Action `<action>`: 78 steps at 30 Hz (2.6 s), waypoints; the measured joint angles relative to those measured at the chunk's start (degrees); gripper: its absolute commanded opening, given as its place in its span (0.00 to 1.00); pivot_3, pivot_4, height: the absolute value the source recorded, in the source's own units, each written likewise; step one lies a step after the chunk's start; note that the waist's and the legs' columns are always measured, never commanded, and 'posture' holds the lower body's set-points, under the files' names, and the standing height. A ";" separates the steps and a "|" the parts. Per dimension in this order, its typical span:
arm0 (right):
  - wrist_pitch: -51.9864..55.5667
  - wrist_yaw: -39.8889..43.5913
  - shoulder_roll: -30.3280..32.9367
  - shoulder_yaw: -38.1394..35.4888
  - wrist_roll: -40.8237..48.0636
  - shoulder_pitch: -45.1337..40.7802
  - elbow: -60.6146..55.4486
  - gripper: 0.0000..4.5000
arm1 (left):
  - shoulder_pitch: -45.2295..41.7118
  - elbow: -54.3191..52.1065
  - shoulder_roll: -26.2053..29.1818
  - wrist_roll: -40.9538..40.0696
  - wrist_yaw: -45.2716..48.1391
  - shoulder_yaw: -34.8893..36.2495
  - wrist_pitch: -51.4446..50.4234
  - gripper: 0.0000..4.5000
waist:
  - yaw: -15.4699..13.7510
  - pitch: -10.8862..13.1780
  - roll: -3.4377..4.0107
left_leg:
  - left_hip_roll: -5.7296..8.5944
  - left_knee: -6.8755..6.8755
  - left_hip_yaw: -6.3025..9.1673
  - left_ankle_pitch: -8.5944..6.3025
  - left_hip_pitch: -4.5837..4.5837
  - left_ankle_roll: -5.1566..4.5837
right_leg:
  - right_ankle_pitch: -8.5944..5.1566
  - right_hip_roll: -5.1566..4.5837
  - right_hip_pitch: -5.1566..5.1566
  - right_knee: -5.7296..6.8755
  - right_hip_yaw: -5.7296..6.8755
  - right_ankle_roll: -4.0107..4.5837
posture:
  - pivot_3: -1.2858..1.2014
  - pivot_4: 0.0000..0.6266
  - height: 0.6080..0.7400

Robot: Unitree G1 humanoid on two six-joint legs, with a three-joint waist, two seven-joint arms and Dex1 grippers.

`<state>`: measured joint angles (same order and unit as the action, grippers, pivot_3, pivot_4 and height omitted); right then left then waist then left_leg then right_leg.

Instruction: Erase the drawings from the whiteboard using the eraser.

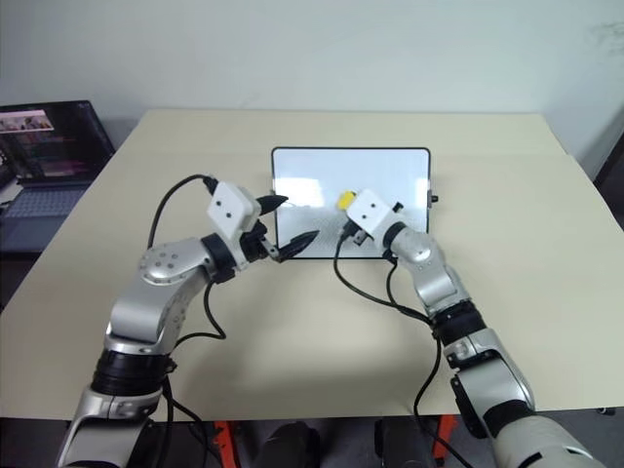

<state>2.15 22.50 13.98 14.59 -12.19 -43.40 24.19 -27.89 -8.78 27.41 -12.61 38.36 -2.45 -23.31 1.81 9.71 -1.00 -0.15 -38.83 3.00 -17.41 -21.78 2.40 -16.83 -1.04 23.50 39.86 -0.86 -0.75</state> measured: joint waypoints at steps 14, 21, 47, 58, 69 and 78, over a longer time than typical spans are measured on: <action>3.19 1.66 5.08 -2.21 0.51 4.68 -6.42 0.27 | -0.48 0.51 -0.09 0.01 0.93 -0.03 0.16 1.00 | -0.10 0.00 -0.01 | 0.02 -0.04 0.00 0.00 0.08 -0.01 | 0.00 0.00 -0.09 0.04 0.00 0.00 | 0.52 0.24 1.00; 4.35 1.19 1.46 -4.50 4.67 4.82 -7.46 0.27 | -1.13 1.92 -0.11 0.03 1.14 -0.04 0.42 1.00 | 0.02 0.00 -0.01 | 0.01 -0.02 0.01 0.00 0.06 -0.01 | 0.00 0.00 -0.08 0.00 0.00 0.00 | 0.52 0.24 1.00; -5.44 -2.45 -4.79 -0.05 0.00 -4.92 10.61 0.27 | -0.56 -0.03 0.22 -0.01 0.49 -0.05 0.30 1.00 | 0.07 0.00 -0.01 | 0.00 -0.01 -0.01 0.01 0.16 0.00 | 0.00 0.00 -0.12 0.07 -0.02 0.00 | 0.52 0.24 1.00; -1.40 0.49 0.52 -1.56 1.26 0.64 2.62 0.27 | 0.02 -0.12 0.15 -0.04 0.05 -0.06 -0.09 1.00 | -0.34 -0.04 -0.08 | 0.10 -0.05 0.06 0.02 0.34 -0.04 | 0.03 -0.06 -0.36 0.07 0.00 -0.05 | 0.52 0.24 1.00; 3.93 1.23 4.70 -3.17 2.99 6.87 -5.95 0.27 | -0.41 0.16 -0.13 -0.03 0.96 -0.34 0.01 1.00 | -0.30 -0.05 -0.10 | 0.16 -0.04 0.05 0.06 0.55 -0.11 | 0.07 -0.08 -0.59 0.06 -0.03 -0.13 | 0.52 0.24 1.00; 14.75 1.22 1.61 -8.99 11.13 10.96 -18.11 0.27 | -1.03 0.31 -0.13 -0.09 1.15 -0.59 0.02 1.00 | -0.16 -0.01 -0.10 | 0.13 0.04 0.05 0.06 0.27 -0.11 | 0.06 -0.07 -0.30 -0.04 -0.04 -0.14 | 0.52 0.24 1.00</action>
<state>16.90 23.72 15.59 5.60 -1.06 -32.44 6.08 -28.92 -8.48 27.28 -12.70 39.51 -3.04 -23.28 1.64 9.70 -1.10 -0.02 -38.80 3.05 -17.36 -21.51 2.29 -16.77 -1.12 23.20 39.82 -0.90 -0.89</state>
